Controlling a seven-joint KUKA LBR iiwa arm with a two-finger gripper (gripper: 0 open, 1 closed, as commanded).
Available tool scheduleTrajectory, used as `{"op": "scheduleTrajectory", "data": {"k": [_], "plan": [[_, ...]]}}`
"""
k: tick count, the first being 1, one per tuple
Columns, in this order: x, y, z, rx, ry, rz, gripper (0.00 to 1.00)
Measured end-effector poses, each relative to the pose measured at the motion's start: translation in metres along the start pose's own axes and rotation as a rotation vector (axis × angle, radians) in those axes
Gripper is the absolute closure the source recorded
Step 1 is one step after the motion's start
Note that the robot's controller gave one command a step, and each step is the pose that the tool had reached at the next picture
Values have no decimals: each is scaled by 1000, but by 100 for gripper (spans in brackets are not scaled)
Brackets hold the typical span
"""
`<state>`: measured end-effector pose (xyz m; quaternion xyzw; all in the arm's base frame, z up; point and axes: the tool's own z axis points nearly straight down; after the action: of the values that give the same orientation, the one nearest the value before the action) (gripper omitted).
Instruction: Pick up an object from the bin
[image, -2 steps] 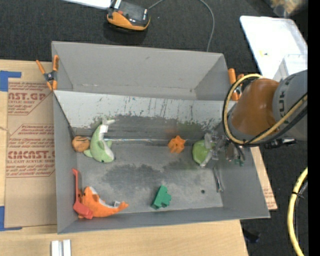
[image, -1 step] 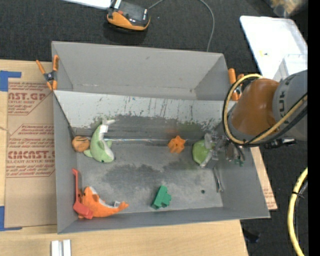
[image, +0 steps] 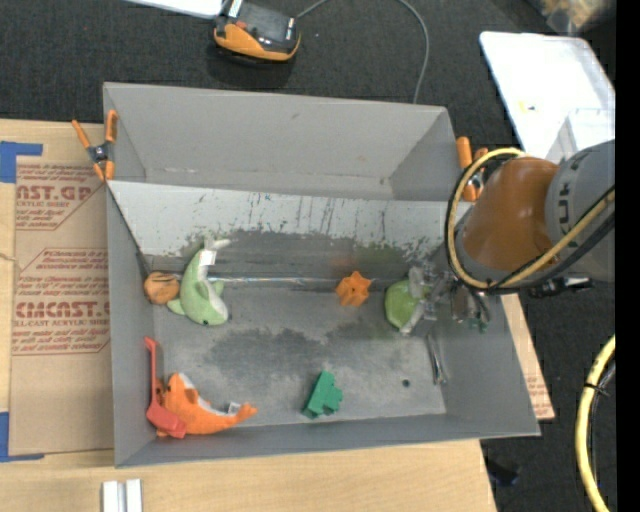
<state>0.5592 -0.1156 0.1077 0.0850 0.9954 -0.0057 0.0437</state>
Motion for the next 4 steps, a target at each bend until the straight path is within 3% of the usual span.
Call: {"op": "scheduleTrajectory", "data": {"k": [1, 2, 4], "plan": [[0, 0, 0, 0, 0, 0, 100], [5, 4, 3, 0, -23, 15, 100], [5, 4, 3, 1, -22, 15, 100]]}}
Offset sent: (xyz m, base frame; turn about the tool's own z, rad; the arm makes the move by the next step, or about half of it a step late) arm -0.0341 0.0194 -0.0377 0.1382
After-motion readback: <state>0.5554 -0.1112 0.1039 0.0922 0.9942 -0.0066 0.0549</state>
